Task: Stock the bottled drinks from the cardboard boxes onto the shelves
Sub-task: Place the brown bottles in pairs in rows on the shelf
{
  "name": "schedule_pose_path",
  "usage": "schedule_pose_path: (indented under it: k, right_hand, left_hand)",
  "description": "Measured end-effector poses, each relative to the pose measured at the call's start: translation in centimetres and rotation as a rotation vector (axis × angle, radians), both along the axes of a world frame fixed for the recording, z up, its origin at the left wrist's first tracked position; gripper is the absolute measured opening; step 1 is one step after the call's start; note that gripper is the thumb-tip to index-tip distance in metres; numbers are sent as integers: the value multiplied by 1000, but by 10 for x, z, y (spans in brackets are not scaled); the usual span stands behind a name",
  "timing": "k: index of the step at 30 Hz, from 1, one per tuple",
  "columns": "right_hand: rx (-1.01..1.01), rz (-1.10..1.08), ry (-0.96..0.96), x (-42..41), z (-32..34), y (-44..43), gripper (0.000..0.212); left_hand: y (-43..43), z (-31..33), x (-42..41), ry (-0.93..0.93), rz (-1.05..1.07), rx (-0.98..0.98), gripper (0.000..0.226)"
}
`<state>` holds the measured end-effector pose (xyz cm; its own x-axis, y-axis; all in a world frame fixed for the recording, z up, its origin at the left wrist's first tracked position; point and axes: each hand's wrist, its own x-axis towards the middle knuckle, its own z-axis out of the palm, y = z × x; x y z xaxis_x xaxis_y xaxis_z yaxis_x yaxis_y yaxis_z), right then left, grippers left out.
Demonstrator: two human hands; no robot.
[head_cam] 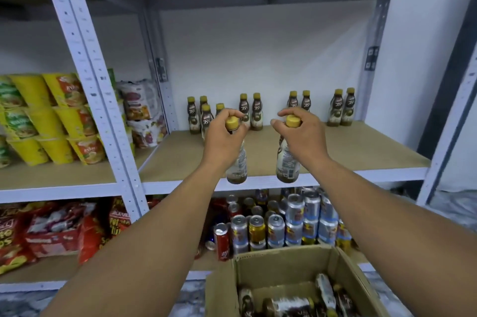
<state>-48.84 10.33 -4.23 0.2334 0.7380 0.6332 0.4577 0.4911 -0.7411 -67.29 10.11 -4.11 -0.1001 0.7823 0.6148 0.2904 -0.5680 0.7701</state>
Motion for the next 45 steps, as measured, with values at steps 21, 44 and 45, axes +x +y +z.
schedule_pose_path:
  k: [21,44,45]
  right_hand:
    - [-106,72,4,-9,-38,160,28]
    - [-210,-79,-135,-1,-141,116,71]
    - [-206,-91,-150,-1,-142,117,72]
  left_hand:
    - [164,-47,-6,27,2,-75,34]
    - [121,-133,-22,-2,52,-244,90]
    - [121,-134,-23,6,60,-239,90]
